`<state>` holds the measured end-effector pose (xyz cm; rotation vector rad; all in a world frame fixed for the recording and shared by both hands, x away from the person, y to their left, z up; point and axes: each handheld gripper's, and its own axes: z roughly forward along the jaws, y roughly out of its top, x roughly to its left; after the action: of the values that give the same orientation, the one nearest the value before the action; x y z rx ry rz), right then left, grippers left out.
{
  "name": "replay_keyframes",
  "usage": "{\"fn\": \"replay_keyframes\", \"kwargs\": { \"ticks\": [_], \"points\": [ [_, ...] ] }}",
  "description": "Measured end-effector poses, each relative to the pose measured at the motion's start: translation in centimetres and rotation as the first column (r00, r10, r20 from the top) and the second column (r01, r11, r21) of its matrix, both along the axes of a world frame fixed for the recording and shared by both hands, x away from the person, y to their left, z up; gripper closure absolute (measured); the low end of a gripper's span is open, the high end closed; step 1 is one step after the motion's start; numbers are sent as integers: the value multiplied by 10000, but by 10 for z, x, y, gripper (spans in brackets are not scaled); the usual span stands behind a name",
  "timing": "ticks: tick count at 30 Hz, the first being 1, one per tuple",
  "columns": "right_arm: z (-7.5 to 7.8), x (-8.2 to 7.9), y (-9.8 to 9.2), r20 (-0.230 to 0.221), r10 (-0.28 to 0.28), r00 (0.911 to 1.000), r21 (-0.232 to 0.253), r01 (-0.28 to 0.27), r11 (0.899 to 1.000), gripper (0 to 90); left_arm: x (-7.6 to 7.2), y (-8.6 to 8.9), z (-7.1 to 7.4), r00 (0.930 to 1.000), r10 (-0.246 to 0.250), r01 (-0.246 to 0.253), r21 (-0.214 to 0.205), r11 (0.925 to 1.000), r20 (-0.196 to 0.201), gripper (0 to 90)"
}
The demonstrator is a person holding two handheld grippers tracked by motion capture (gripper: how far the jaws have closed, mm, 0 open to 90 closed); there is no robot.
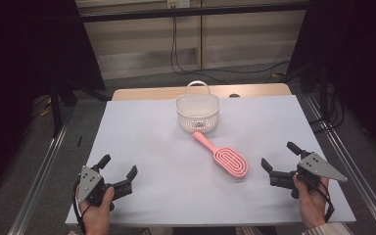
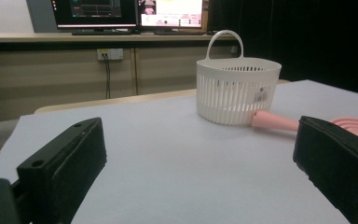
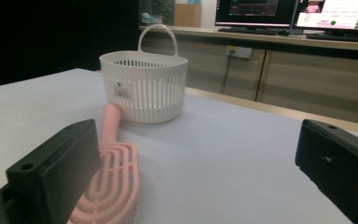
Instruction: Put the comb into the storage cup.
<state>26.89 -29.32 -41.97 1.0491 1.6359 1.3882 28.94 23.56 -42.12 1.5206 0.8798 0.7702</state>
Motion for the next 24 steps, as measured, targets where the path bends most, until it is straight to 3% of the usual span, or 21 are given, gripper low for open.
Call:
{"fn": "replay_keyframes", "kwargs": {
  "ticks": [3,14,24],
  "points": [
    [1,3,4,11,50,10000,-7,-50,10000,0,-1,-1,1,9998,-164,163,-188,9997,-63,26],
    [10,13,20,16,382,9993,-74,-382,9992,0,-1,-2,0,9995,-307,307,-139,9994,2,26],
    [18,28,38,-317,1198,9923,235,-1191,9926,13,1,-3,0,9995,-329,329,-117,9994,38,26]
  ]
}}
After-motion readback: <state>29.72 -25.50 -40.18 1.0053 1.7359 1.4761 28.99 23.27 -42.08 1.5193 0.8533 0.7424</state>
